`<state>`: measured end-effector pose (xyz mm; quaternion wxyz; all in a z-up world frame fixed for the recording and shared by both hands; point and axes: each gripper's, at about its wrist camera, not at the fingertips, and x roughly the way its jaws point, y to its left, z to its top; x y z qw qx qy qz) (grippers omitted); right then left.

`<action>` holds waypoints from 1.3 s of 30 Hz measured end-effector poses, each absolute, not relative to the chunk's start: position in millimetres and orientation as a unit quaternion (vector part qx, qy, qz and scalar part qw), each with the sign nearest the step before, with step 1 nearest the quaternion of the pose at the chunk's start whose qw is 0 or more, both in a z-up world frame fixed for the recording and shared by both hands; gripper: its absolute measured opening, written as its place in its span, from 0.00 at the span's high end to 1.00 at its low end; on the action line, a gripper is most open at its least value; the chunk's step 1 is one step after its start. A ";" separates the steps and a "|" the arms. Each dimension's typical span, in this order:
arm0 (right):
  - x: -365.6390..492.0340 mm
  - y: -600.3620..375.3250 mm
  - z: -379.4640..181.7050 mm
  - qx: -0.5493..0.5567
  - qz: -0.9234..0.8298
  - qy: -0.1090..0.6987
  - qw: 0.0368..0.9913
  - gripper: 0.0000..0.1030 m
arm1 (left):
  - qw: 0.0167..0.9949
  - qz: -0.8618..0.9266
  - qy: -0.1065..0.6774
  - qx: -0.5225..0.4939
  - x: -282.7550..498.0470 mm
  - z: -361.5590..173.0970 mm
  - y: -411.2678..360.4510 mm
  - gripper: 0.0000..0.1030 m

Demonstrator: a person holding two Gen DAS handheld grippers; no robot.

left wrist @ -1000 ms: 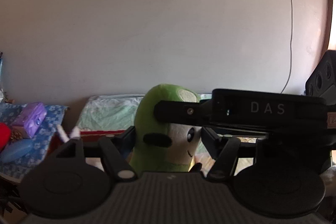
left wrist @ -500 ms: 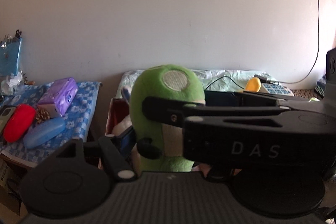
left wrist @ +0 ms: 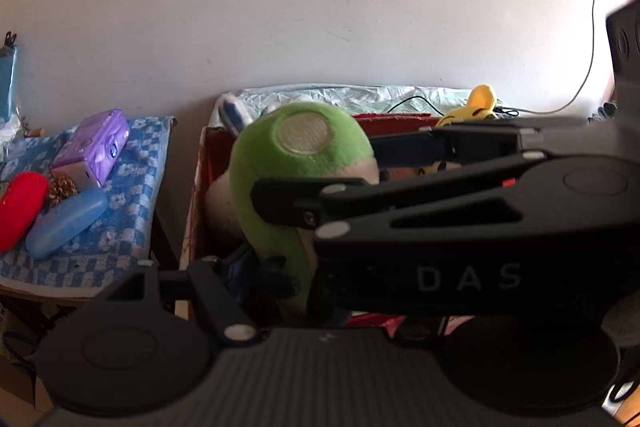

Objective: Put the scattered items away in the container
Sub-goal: 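Carry the green mushroom plush with the right gripper over the red box, then lower the mushroom plush into the box and open the right gripper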

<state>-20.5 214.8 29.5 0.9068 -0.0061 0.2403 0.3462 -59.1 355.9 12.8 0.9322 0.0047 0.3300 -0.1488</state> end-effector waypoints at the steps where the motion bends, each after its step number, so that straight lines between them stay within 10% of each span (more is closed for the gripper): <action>1: -21.3 217.0 28.1 -0.016 0.347 0.239 0.907 0.31 | 0.931 -0.149 0.335 0.002 -58.4 10.6 356.8 0.35; 30: -19.8 191.5 39.5 0.076 0.358 0.246 0.897 0.22 | 0.937 -0.152 0.311 -0.051 -72.7 41.9 395.2 0.37; 39: 11.7 151.9 33.0 0.253 0.305 0.313 0.863 0.49 | 0.948 -0.158 0.269 -0.059 -34.6 74.3 396.7 0.37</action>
